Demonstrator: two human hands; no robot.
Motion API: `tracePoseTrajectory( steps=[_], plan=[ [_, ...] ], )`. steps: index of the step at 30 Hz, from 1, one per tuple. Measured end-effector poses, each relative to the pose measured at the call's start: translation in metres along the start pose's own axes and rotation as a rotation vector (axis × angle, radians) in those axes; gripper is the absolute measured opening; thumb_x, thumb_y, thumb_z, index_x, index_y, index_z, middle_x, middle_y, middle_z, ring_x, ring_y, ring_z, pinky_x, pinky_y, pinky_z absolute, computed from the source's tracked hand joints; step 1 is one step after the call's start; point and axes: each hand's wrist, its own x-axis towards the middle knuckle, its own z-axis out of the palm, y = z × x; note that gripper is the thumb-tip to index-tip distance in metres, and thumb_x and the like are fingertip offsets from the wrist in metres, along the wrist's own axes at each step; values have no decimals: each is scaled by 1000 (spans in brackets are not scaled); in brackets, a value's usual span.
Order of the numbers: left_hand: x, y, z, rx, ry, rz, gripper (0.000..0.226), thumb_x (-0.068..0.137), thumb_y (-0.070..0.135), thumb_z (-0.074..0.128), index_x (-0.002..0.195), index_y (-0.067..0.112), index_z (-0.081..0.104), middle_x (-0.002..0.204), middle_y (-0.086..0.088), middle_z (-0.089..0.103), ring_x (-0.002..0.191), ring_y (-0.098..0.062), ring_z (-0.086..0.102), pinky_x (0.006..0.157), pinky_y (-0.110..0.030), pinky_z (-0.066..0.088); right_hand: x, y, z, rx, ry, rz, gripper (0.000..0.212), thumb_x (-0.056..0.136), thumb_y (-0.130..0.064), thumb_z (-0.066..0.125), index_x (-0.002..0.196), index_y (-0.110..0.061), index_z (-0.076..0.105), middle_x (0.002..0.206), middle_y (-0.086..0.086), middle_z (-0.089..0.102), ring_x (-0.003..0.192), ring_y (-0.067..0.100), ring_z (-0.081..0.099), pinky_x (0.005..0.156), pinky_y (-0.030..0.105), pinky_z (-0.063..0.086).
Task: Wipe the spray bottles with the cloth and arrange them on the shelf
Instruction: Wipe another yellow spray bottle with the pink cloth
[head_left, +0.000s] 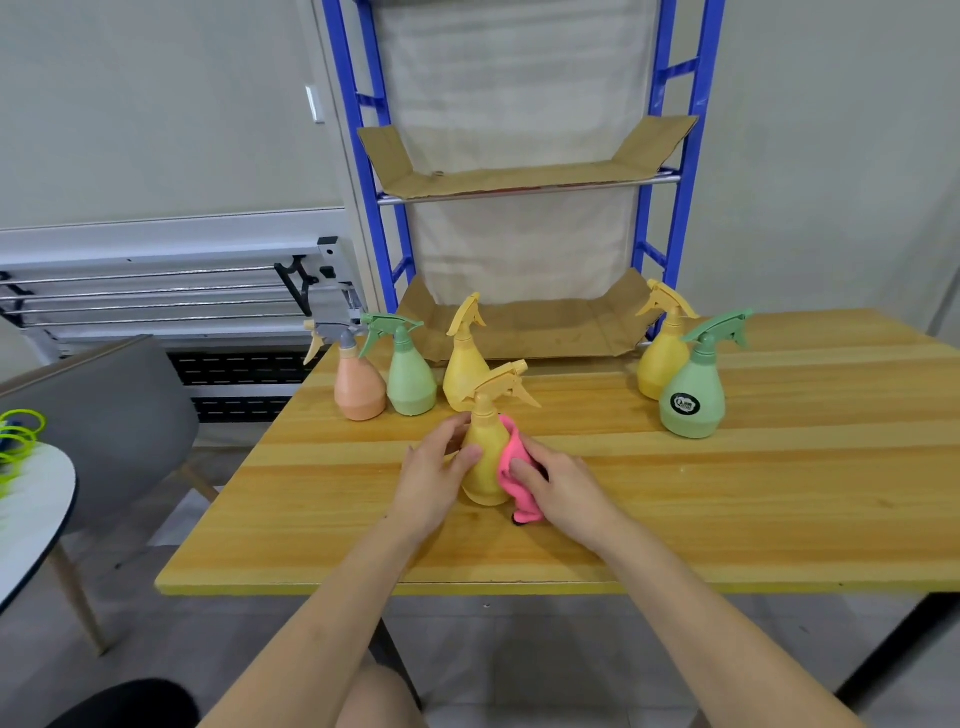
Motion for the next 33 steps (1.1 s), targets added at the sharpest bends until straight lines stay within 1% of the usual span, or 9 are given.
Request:
tracePoseTrajectory(
  steps=[4, 9, 12, 14, 16, 18, 22, 29, 33],
  plan=[
    [0, 1, -3, 19, -26, 2, 44, 94, 55, 52, 137, 55, 42, 130, 26, 60, 128, -4, 54, 115, -56, 36, -6, 1, -3, -107, 39, -21, 47, 105, -34, 57, 151, -30, 52, 102, -3, 72, 89, 18, 68, 65, 9, 46],
    [0, -1, -5, 2, -58, 24, 43, 102, 40, 57, 143, 45, 47, 138, 22, 60, 131, -4, 53, 115, -51, 39, -16, -8, 8, -118, 103, -35, 68, 103, -34, 62, 161, -42, 26, 100, -5, 69, 87, 15, 66, 76, 32, 58],
    [0, 3, -6, -21, -61, 33, 46, 103, 26, 58, 148, 29, 50, 141, 12, 60, 131, -7, 53, 115, -42, 43, -12, -23, 12, -48, 129, -97, 71, 105, -31, 60, 161, -50, 21, 113, -12, 62, 99, 10, 60, 84, 26, 51],
    [0, 4, -5, -8, -62, 41, 44, 104, 24, 58, 147, 27, 50, 141, 11, 60, 131, -8, 53, 114, -40, 44, -6, -30, 13, 27, 118, -115, 66, 106, -31, 56, 160, -50, 22, 119, -13, 56, 104, 11, 58, 86, 30, 55],
    [0, 2, -4, 4, -56, 46, 43, 104, 25, 57, 146, 27, 51, 140, 11, 60, 130, -9, 54, 112, -42, 46, 1, -31, 13, 37, 86, -97, 62, 107, -38, 53, 159, -52, 22, 124, -8, 57, 105, 15, 60, 77, 33, 61],
    [1, 3, -3, 10, -49, 39, 43, 104, 25, 57, 146, 26, 50, 141, 13, 59, 130, -9, 54, 112, -41, 46, 7, -27, 8, 5, 41, -45, 59, 107, -45, 49, 160, -50, 24, 131, -3, 58, 108, 16, 61, 68, 23, 58],
    [-3, 9, -2, 21, -37, 12, 49, 104, 26, 56, 152, 24, 44, 144, 10, 54, 134, -11, 50, 112, -34, 43, 5, -19, 0, -78, 45, 2, 55, 107, -52, 44, 160, -44, 30, 133, 0, 65, 114, 21, 62, 91, 38, 57],
    [-7, 15, 1, 16, -122, 24, 64, 101, 29, 62, 157, 23, 32, 148, 11, 44, 137, -6, 40, 111, -25, 33, -18, -5, -2, -10, 68, 26, 66, 100, -33, 67, 159, -34, 38, 137, -7, 64, 112, 13, 65, 97, 36, 57],
    [-10, 22, 13, -132, 93, -59, 63, 98, 48, 60, 152, 20, 42, 144, 10, 47, 134, -5, 43, 111, -28, 35, -28, 1, -2, 55, 115, 36, 68, 94, -30, 73, 156, -30, 46, 139, -10, 64, 121, 12, 63, 106, 40, 52]
  ],
)
